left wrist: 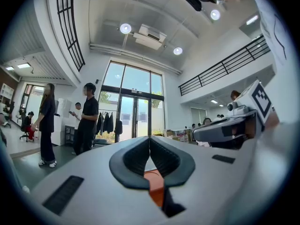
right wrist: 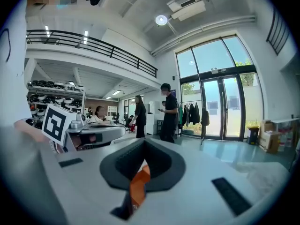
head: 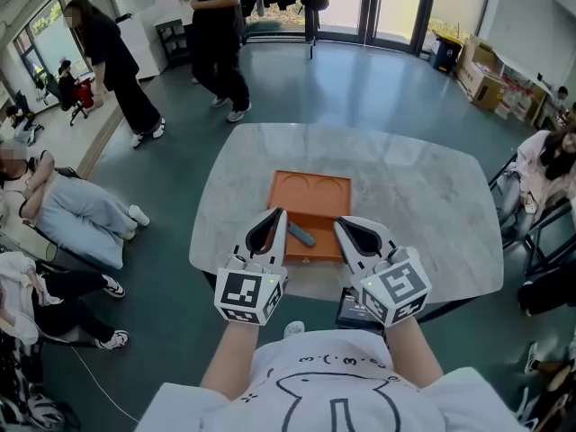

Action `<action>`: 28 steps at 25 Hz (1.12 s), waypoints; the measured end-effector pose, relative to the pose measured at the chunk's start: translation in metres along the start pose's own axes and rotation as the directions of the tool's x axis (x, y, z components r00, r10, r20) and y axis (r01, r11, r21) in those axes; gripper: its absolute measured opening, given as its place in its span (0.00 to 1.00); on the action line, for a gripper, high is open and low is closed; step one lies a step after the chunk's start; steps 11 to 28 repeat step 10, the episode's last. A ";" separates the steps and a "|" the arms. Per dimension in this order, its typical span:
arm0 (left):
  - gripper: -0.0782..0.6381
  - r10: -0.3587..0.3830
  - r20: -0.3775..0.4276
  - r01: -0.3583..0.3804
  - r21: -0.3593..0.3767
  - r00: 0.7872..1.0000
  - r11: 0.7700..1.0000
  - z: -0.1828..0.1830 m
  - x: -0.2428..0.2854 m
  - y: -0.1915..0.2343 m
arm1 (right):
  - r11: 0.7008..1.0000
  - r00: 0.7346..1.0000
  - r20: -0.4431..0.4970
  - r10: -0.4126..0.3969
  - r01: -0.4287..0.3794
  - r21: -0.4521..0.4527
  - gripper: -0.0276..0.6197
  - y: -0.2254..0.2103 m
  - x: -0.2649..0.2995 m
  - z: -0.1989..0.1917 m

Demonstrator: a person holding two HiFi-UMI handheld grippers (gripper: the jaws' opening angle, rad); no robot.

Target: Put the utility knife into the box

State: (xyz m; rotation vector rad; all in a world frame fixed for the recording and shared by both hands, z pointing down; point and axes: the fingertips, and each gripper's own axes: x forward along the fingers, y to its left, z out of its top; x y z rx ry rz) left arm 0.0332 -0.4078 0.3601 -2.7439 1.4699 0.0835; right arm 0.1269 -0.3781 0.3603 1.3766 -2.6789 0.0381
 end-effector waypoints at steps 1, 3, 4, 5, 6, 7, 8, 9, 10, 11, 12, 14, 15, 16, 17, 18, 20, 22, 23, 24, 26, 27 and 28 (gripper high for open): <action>0.13 -0.002 -0.001 0.002 0.000 1.000 1.000 -0.001 0.000 0.000 | 1.000 1.000 -0.001 0.001 -0.001 -0.002 0.05 0.001 0.000 -0.001; 0.13 -0.008 -0.005 0.008 0.000 1.000 1.000 -0.002 -0.002 0.001 | 1.000 1.000 -0.004 0.002 -0.002 -0.002 0.05 0.003 0.001 -0.001; 0.13 -0.009 -0.007 0.009 -0.001 1.000 1.000 -0.002 -0.002 0.001 | 1.000 1.000 -0.007 0.001 -0.001 -0.001 0.05 0.004 0.001 -0.001; 0.13 -0.011 -0.008 0.011 -0.003 1.000 1.000 -0.001 -0.003 0.001 | 1.000 1.000 -0.011 -0.001 0.001 0.000 0.05 0.004 0.000 -0.001; 0.13 -0.011 -0.009 0.011 -0.005 1.000 1.000 -0.001 -0.003 0.001 | 1.000 1.000 -0.013 -0.002 0.002 -0.001 0.05 0.004 -0.001 -0.001; 0.13 -0.012 -0.009 0.012 -0.006 1.000 1.000 0.000 -0.003 0.000 | 1.000 1.000 -0.015 -0.003 0.003 -0.001 0.05 0.004 -0.002 0.000; 0.13 -0.011 -0.010 0.011 -0.007 1.000 1.000 0.001 -0.003 0.000 | 1.000 1.000 -0.016 -0.004 0.004 -0.002 0.05 0.003 -0.003 0.000; 0.13 -0.011 -0.010 0.011 -0.009 1.000 1.000 0.001 -0.003 -0.001 | 1.000 1.000 -0.017 -0.005 0.005 -0.002 0.05 0.003 -0.004 0.001; 0.13 -0.010 -0.010 0.010 -0.010 1.000 1.000 0.002 -0.003 -0.002 | 1.000 1.000 -0.018 -0.006 0.006 -0.002 0.05 0.002 -0.005 0.001; 0.13 -0.010 -0.010 0.010 -0.010 1.000 1.000 0.002 -0.003 -0.002 | 1.000 1.000 -0.018 -0.006 0.006 -0.002 0.05 0.002 -0.005 0.001; 0.13 -0.010 -0.010 0.010 -0.010 1.000 1.000 0.002 -0.003 -0.002 | 1.000 1.000 -0.018 -0.006 0.006 -0.002 0.05 0.002 -0.005 0.001; 0.13 -0.010 -0.010 0.010 -0.010 1.000 1.000 0.002 -0.003 -0.002 | 1.000 1.000 -0.018 -0.006 0.006 -0.002 0.05 0.002 -0.005 0.001; 0.13 -0.010 -0.010 0.010 -0.010 1.000 1.000 0.002 -0.003 -0.002 | 1.000 1.000 -0.018 -0.006 0.006 -0.002 0.05 0.002 -0.005 0.001; 0.13 -0.010 -0.010 0.010 -0.010 1.000 1.000 0.002 -0.003 -0.002 | 1.000 1.000 -0.018 -0.006 0.006 -0.002 0.05 0.002 -0.005 0.001; 0.13 -0.010 -0.010 0.010 -0.010 1.000 1.000 0.002 -0.003 -0.002 | 1.000 1.000 -0.018 -0.006 0.006 -0.002 0.05 0.002 -0.005 0.001; 0.13 -0.010 -0.010 0.010 -0.010 1.000 1.000 0.002 -0.003 -0.002 | 1.000 1.000 -0.018 -0.006 0.006 -0.002 0.05 0.002 -0.005 0.001; 0.13 -0.010 -0.010 0.010 -0.010 1.000 1.000 0.002 -0.003 -0.002 | 1.000 1.000 -0.018 -0.006 0.006 -0.002 0.05 0.002 -0.005 0.001; 0.13 -0.010 -0.010 0.010 -0.010 1.000 1.000 0.002 -0.003 -0.002 | 1.000 1.000 -0.018 -0.006 0.006 -0.002 0.05 0.002 -0.005 0.001; 0.13 -0.010 -0.010 0.010 -0.010 1.000 1.000 0.002 -0.003 -0.002 | 1.000 1.000 -0.018 -0.006 0.006 -0.002 0.05 0.002 -0.005 0.001; 0.13 -0.010 -0.010 0.010 -0.010 1.000 1.000 0.002 -0.003 -0.002 | 1.000 1.000 -0.018 -0.006 0.006 -0.002 0.05 0.002 -0.005 0.001; 0.13 -0.010 -0.010 0.010 -0.010 1.000 1.000 0.002 -0.003 -0.002 | 1.000 1.000 -0.018 -0.006 0.006 -0.002 0.05 0.002 -0.005 0.001; 0.13 -0.010 -0.010 0.010 -0.010 1.000 1.000 0.002 -0.003 -0.002 | 1.000 1.000 -0.018 -0.006 0.006 -0.002 0.05 0.002 -0.005 0.001; 0.13 -0.010 -0.010 0.010 -0.010 1.000 1.000 0.002 -0.003 -0.002 | 1.000 1.000 -0.018 -0.006 0.006 -0.002 0.05 0.002 -0.005 0.001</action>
